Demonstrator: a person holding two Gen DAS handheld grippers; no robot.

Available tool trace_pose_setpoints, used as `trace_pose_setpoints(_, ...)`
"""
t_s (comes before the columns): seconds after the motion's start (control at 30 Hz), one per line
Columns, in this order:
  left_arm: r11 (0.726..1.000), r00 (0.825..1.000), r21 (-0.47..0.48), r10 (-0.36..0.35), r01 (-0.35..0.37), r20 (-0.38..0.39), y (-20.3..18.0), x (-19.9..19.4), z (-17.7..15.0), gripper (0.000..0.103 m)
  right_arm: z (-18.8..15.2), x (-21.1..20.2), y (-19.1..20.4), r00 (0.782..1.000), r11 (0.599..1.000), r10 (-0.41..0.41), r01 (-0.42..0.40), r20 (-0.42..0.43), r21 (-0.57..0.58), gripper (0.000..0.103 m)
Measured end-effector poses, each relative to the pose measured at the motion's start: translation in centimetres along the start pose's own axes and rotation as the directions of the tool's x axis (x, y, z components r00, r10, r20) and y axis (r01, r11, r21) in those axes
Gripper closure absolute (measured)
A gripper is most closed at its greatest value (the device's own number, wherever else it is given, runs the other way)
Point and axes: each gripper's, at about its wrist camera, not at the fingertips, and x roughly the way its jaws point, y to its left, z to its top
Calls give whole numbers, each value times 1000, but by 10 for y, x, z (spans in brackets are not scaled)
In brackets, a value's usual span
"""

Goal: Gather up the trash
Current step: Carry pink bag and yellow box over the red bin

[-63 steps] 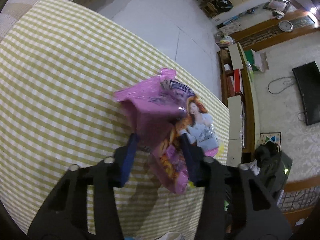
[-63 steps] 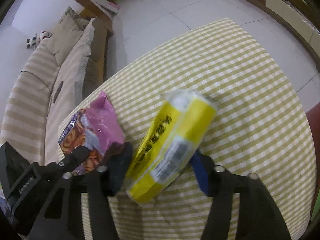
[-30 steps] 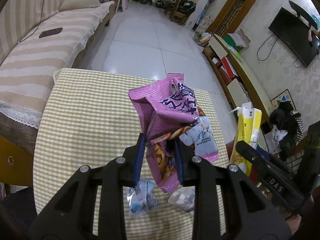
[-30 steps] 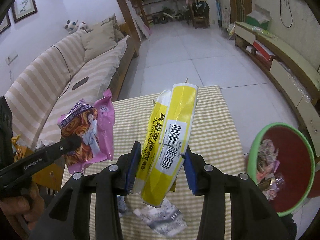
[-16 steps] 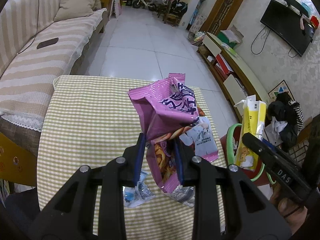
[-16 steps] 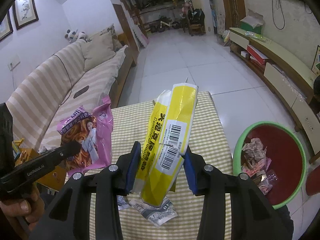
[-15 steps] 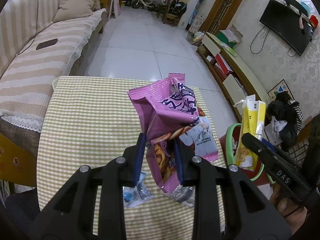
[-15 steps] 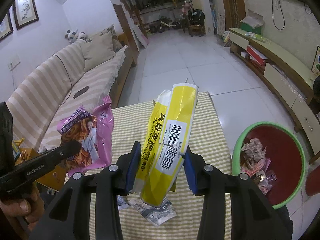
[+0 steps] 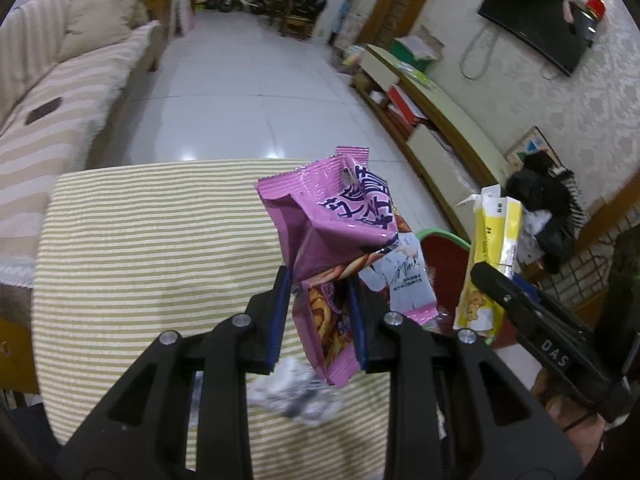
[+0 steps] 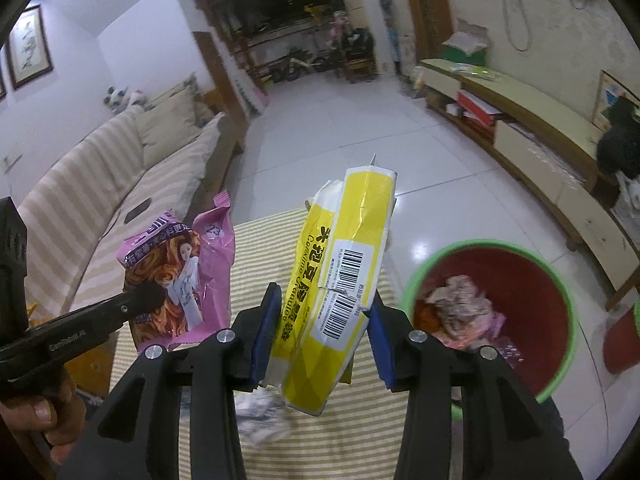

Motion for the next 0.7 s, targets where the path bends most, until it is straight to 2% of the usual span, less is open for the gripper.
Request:
trace_pose_setpoints(0.33, 985, 990, 121, -115, 125, -85, -79, 55, 11, 76, -1, -6, -89, 994, 986, -106, 104, 10, 130, 62)
trace_pose_setpoints(0.5, 971, 982, 176, -138, 160, -129, -116, 82, 10, 76, -5, -4, -123, 990, 976, -141, 140, -11, 166, 62)
trace_pose_setpoints(0.7, 959, 976, 221, -144, 179, -166, -142, 102, 7, 76, -15, 3, -141, 990, 976, -137, 142, -43, 163, 62)
